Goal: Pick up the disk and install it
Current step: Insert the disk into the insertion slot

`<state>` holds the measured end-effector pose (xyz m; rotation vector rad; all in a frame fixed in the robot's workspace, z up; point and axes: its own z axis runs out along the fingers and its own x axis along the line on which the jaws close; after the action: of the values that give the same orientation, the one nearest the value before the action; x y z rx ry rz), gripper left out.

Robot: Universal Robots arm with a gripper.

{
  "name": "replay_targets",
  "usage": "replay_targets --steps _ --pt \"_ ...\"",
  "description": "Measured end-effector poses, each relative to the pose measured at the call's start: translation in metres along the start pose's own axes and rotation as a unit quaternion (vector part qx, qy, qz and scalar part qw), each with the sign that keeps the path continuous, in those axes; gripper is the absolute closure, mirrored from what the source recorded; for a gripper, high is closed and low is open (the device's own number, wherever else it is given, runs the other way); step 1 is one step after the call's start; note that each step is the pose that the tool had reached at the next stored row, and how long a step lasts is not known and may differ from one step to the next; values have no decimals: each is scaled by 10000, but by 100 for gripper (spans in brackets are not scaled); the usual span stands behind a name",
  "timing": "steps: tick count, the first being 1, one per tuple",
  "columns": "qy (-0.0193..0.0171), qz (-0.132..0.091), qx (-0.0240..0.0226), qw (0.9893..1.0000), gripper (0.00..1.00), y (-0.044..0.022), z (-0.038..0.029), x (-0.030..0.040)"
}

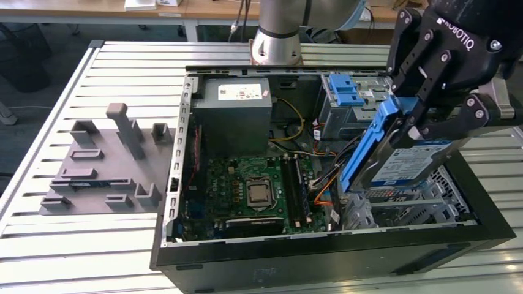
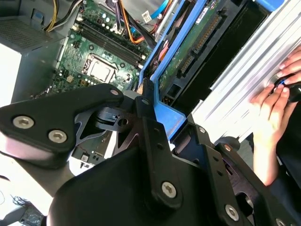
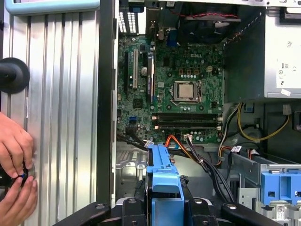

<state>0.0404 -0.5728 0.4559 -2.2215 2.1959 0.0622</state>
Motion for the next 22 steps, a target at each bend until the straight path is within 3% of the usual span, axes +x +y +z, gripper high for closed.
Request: replay_targets --steps 3,10,15,22 --pt "-1 0 -1 10000 64 -59 7 1" --pt "-1 -1 -2 10000 64 -81 8 1" --pt "-1 2 -3 10000 64 -182 17 3" --pt "-1 59 -1 10000 64 -263 48 5"
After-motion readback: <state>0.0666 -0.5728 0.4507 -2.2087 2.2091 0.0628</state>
